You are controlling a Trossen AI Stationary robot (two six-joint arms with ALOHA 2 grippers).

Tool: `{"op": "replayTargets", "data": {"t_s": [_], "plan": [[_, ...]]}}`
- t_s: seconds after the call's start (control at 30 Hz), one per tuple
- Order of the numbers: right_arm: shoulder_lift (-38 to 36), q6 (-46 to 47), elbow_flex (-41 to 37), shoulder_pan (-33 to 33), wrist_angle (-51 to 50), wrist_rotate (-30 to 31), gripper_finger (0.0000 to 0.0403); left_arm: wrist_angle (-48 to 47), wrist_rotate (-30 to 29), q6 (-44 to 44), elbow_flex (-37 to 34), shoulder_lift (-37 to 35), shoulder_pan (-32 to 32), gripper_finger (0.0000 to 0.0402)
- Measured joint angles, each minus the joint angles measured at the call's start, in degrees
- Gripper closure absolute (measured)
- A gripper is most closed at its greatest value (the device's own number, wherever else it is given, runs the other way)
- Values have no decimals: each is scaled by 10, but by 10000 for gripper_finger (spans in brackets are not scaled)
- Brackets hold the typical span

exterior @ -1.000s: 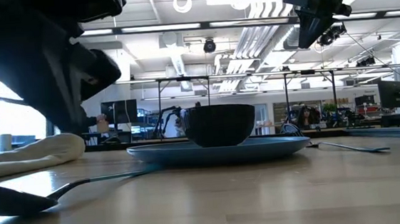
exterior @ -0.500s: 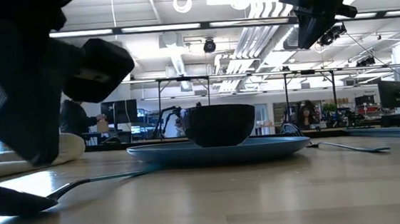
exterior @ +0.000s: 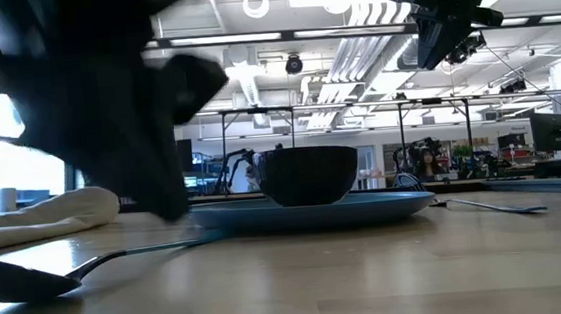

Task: Set table place
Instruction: Put the blue spoon into the black bowl

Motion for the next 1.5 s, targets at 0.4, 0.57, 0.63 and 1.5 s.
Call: {"op": "replayTargets", "data": {"t_s": [0.4, 0.57, 0.63, 1.5], "plan": [[0, -11, 0, 1, 10, -9, 334, -42, -8, -2, -2, 16, 52, 401], [0, -17, 0, 1, 11, -9, 334, -58, -3, -15, -1, 16, 55, 401], [0, -17, 0, 1, 11, -9, 334, -77, -3, -29, 0, 15, 55, 401], [0, -36, 0, 1, 16, -22, 334, -242, 45, -154, 0, -7, 38, 401]]}}
